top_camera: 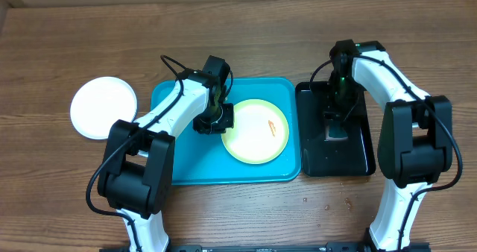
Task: Clean dirty plates on tray and stack at the side
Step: 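Lift the sponge from the black tray with the right gripper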
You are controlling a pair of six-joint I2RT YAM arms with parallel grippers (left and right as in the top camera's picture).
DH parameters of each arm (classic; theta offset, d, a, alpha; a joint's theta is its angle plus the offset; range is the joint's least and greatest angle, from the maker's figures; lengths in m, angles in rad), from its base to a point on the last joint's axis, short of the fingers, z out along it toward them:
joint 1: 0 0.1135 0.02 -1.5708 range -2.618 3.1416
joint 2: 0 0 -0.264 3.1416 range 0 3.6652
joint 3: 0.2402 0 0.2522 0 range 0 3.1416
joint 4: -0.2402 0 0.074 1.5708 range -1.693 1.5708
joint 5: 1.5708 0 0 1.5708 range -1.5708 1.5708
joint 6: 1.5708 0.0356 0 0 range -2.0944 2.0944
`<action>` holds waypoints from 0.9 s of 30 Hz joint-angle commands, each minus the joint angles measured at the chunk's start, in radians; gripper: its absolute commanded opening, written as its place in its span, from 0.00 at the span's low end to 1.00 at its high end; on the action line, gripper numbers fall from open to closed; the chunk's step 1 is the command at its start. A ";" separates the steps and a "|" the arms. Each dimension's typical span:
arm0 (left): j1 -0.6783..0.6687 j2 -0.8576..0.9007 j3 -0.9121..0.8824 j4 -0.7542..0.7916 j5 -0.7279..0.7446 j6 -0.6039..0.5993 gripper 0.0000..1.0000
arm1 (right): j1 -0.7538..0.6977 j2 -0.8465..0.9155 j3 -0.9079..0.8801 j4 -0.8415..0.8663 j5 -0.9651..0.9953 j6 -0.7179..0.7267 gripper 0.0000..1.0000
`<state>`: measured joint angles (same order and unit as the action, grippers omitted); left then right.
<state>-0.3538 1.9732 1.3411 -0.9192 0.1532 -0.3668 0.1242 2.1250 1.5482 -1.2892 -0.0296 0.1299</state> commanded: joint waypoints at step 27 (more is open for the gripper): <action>-0.006 0.011 -0.005 0.004 -0.004 -0.015 0.09 | -0.001 -0.038 -0.007 -0.029 -0.010 0.002 0.36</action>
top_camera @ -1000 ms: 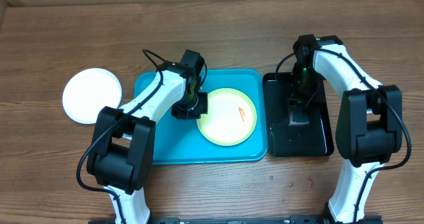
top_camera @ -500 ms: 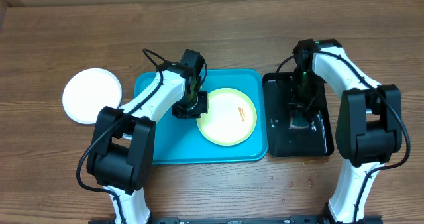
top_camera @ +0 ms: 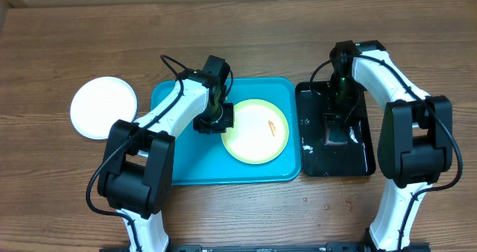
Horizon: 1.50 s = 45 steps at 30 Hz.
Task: Clean dirty plates on tray and stack at the side
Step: 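Lift the sponge from the black tray with the right gripper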
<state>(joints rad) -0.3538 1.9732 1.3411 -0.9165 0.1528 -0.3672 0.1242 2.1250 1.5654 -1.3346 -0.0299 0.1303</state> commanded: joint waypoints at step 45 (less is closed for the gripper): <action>0.086 0.008 -0.022 -0.038 -0.111 0.051 0.04 | 0.008 -0.306 0.057 -0.117 -0.051 0.005 0.04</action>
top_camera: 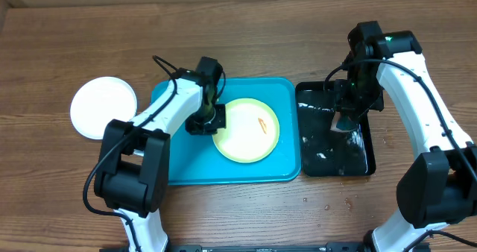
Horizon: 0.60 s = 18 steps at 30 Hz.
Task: Clean dirty plates on tray and stack at the side
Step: 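Lift the sponge from the black tray with the right gripper, then move the sponge left onto the yellow plate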
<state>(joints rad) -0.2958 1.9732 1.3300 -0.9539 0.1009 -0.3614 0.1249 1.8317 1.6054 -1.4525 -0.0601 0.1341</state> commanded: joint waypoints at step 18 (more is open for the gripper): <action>0.031 0.008 -0.011 0.032 -0.029 0.123 0.04 | 0.071 -0.012 -0.238 0.311 0.022 -0.003 0.04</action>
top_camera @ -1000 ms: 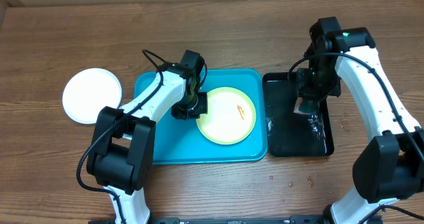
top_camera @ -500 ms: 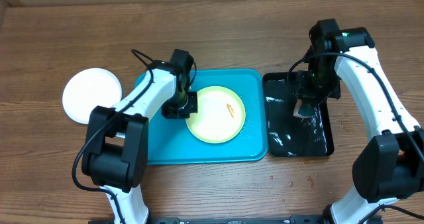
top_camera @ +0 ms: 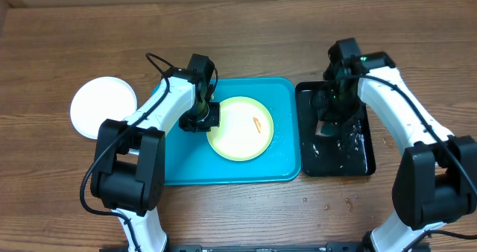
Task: Clean dirty plates on tray and stack at the side
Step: 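Move the sponge left onto the yellow plate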
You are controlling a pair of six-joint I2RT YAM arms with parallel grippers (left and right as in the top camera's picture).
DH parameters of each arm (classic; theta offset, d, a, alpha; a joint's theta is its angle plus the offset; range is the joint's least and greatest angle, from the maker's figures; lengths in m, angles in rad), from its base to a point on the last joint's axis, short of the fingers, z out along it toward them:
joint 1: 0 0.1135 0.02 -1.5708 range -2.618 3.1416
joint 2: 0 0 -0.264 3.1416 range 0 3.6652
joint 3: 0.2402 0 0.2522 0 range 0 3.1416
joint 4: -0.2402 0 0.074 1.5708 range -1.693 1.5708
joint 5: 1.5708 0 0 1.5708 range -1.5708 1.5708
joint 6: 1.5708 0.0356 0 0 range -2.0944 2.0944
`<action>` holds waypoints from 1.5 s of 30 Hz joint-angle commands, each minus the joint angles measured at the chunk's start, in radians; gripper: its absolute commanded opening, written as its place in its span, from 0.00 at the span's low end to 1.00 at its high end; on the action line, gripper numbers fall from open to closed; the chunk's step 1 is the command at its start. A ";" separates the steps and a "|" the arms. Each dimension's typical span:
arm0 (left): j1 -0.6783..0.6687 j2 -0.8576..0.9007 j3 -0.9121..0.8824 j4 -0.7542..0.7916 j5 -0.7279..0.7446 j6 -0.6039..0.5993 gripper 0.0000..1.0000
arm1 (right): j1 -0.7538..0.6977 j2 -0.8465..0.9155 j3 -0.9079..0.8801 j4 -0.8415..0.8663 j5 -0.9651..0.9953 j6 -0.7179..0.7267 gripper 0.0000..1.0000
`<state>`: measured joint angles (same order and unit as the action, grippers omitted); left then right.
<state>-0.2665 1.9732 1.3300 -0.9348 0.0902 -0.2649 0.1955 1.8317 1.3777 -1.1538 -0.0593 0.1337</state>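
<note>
A pale green plate point(top_camera: 240, 129) with a small orange smear point(top_camera: 257, 123) lies on the teal tray point(top_camera: 171, 170). My left gripper point(top_camera: 203, 118) is at the plate's left rim and looks shut on it. A clean white plate point(top_camera: 103, 107) lies on the table left of the tray. My right gripper point(top_camera: 326, 125) hangs over the left half of the black wash tray point(top_camera: 365, 159), shut on a small pale sponge point(top_camera: 326, 130) that is mostly hidden by the fingers.
Water drops glisten on the black tray's floor and a few lie on the wood point(top_camera: 328, 206) in front of it. The two trays stand side by side, almost touching. Bare wooden table surrounds them.
The left gripper and the green plate have shifted a little further left on the teal tray. The right gripper, with the sponge, has moved left and now hangs over the black tray's left half.
At first the left gripper held the green plate's left rim while the right gripper was low in the black tray. Water then showed in that tray. Later the right gripper held the sponge higher and the plate sat further left. Now both have moved left again.
</note>
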 commanded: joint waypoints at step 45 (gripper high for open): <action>-0.016 0.008 -0.017 0.068 0.042 -0.013 0.04 | 0.457 0.125 0.304 0.027 0.119 0.241 0.04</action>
<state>-0.2752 1.9732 1.3296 -0.8669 0.1272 -0.2592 0.6544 1.9232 1.6745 -1.1370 -0.0174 0.3588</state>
